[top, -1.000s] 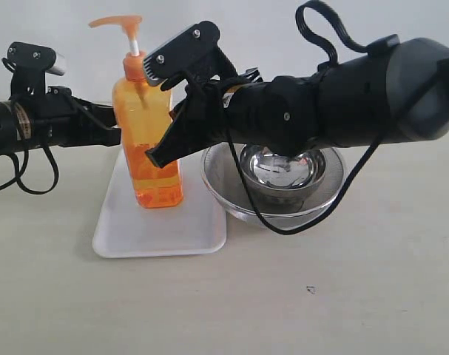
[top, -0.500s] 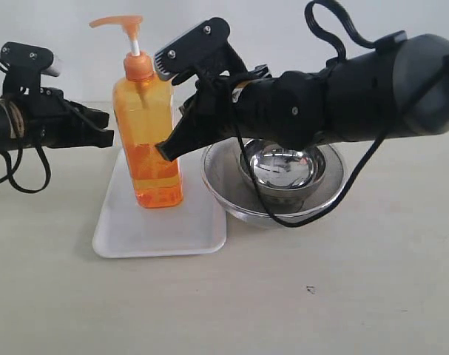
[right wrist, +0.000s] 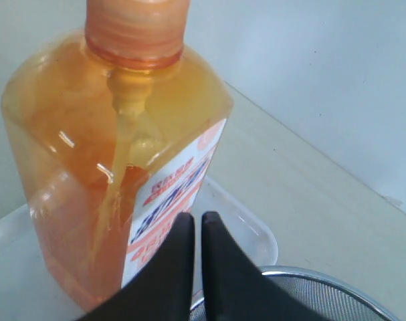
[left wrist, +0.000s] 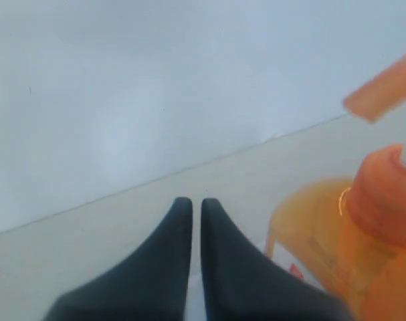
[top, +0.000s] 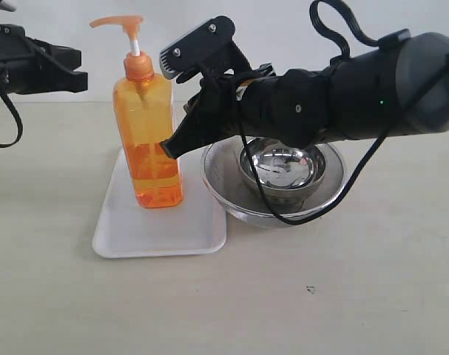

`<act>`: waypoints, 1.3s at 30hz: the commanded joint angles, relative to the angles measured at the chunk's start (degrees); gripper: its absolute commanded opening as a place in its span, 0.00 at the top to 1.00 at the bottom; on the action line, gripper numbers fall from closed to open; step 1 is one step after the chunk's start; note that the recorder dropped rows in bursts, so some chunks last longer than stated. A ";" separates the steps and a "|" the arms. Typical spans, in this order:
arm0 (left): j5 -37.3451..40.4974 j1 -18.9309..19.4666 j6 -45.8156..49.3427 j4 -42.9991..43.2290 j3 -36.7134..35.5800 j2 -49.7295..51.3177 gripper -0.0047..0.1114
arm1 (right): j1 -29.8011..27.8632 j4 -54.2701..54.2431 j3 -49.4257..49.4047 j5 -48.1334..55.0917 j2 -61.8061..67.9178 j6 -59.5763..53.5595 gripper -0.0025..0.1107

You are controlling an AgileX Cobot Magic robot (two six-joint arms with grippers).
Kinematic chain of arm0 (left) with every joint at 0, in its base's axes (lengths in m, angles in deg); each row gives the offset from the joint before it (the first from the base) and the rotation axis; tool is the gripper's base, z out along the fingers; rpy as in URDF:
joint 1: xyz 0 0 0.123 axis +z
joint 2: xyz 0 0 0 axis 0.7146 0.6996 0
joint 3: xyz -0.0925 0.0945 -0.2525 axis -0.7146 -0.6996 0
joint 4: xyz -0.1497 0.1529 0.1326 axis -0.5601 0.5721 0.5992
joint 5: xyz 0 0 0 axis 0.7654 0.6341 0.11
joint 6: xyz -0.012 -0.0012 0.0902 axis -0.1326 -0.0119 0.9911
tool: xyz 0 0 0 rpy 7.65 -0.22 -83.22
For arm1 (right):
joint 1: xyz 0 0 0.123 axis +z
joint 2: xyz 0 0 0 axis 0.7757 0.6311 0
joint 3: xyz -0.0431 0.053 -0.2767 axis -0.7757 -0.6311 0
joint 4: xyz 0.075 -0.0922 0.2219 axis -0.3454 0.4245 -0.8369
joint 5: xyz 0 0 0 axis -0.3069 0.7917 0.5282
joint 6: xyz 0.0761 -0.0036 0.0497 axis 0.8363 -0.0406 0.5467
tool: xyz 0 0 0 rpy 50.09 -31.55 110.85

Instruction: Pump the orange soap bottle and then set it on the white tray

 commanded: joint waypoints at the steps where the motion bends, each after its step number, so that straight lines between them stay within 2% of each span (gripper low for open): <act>1: -0.01 0.12 0.42 -0.54 1.52 -0.66 0.92 | -0.44 0.21 0.35 0.06 0.01 0.15 0.97; 24: -6.16 0.12 0.80 1.67 3.90 -0.66 0.92 | -0.44 0.09 0.35 1.34 0.01 0.80 0.97; 39: -5.29 0.12 -0.50 4.63 3.90 -2.32 0.92 | -0.44 0.09 0.35 1.83 0.01 1.28 0.97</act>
